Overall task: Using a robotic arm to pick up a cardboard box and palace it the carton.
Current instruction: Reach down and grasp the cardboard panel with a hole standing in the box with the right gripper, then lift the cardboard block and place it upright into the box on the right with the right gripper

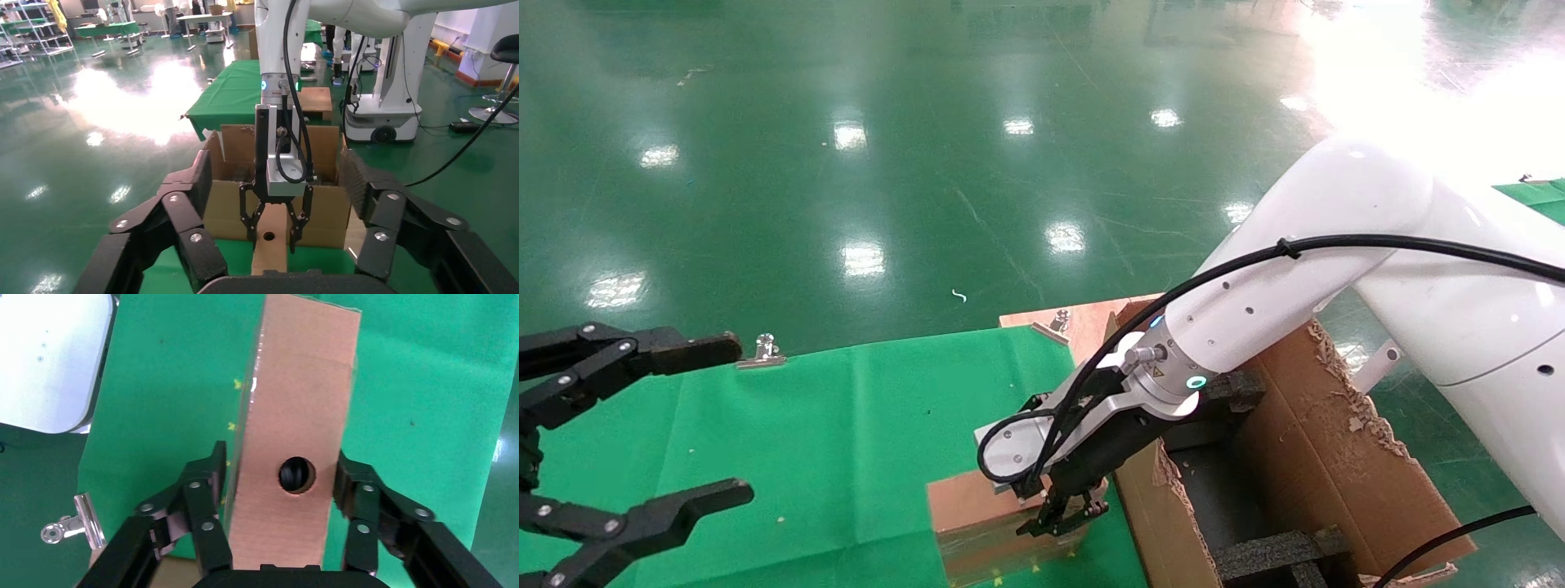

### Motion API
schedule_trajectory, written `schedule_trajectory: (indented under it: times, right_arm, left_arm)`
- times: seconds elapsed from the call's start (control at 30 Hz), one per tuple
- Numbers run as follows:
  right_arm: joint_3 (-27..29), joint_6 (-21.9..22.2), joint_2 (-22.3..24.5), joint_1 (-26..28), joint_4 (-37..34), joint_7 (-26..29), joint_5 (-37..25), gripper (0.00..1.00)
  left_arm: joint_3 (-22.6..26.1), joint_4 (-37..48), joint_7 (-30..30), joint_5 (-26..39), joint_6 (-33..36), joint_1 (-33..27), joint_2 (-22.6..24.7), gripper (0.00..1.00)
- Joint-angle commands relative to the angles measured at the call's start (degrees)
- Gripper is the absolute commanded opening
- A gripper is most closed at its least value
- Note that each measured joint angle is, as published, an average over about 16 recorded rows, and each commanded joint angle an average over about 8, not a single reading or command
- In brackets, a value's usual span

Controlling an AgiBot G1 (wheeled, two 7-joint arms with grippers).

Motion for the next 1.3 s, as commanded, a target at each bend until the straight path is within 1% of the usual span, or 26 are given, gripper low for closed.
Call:
schedule_trajectory:
  times: [0.03, 0.4, 0.57, 0.7, 0.87, 1.1, 1.3]
  right_arm:
    - [0.03, 0.00, 0.01, -0.01, 0.02, 0.00, 0.01, 0.00]
    - [0.14, 0.07, 0.10, 0.01, -0.03, 0.00, 0.33, 0.00]
    - [1.00, -0.21, 0.67, 2.15, -1.22, -0.35, 2.38, 0.00]
    - [1.61, -0.94, 1.21, 6.66, -3.39, -1.28, 4.88, 0.00]
    - [0.40, -1.65, 1.56, 14.32, -7.35, -3.87, 8.00, 0.00]
    - [-4.52, -1.97, 1.10, 24.80, -14.03, -8.94, 12.51, 0.00]
    - [-9.78, -1.92, 0.70, 29.86, -18.50, -12.43, 17.02, 0.00]
  left_arm:
    - [0.00, 0.00, 0.00, 0.00, 0.00, 0.00, 0.00, 1.00]
    - [0.00, 0.01, 0.00, 0.00, 0.00, 0.00, 0.00, 1.00]
    - [0.02, 0.03, 0.02, -0.01, 0.00, -0.02, 0.00, 1.00]
    - [0.04, 0.04, 0.03, -0.02, 0.01, -0.03, 0.00, 1.00]
    - [0.06, 0.05, 0.04, -0.03, 0.01, -0.04, 0.00, 1.00]
    - [0.08, 0.05, 0.05, -0.05, 0.00, -0.05, -0.02, 1.00]
    - [0.11, 0.05, 0.07, -0.06, -0.01, -0.05, -0.02, 1.00]
